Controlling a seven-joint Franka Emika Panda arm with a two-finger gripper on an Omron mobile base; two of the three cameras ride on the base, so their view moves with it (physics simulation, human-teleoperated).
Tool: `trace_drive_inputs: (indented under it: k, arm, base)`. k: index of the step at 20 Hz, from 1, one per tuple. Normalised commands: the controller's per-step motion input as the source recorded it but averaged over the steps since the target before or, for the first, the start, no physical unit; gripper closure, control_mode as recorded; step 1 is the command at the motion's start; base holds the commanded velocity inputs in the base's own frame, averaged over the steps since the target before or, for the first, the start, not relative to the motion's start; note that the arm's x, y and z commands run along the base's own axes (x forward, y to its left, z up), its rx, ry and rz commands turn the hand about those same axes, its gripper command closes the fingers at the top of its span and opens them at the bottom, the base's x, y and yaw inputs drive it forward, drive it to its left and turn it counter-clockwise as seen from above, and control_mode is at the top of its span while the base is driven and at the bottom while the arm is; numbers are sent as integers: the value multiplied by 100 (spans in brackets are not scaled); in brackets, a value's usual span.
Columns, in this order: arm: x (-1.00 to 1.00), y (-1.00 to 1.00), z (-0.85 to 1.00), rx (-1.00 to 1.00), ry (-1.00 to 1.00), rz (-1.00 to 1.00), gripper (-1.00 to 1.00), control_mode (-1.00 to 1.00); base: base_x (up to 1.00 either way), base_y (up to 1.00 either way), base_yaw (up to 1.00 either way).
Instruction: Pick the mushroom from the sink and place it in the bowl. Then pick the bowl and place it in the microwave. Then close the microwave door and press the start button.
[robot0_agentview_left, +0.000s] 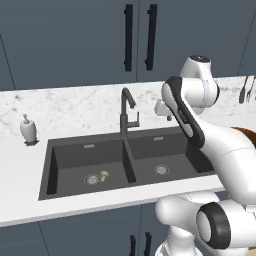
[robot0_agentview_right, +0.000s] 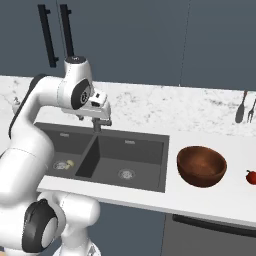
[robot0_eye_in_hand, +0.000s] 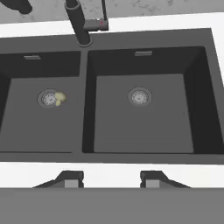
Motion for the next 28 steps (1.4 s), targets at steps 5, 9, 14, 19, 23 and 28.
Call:
trace_drive_inputs:
  k: [5,9,14,19,23,28]
  arm:
    - [-10,33,-19,-1,6,0,-100,-100]
    - [-2,100,-41,-7,30,0,-100,-100]
    - [2,100,-33,-11,32,-5,-100,-100]
    - [29,100,-34,-8,24,-15,-100,-100]
    - [24,64,-35,-3,19,-13,-100,-100]
    - [19,35,-38,0,6,-5,-100,-100]
  base:
    - [0,0,0]
    - [0,0,0]
    - [0,0,0]
    - [0,0,0]
    - [0,0,0]
    - [0,0,0]
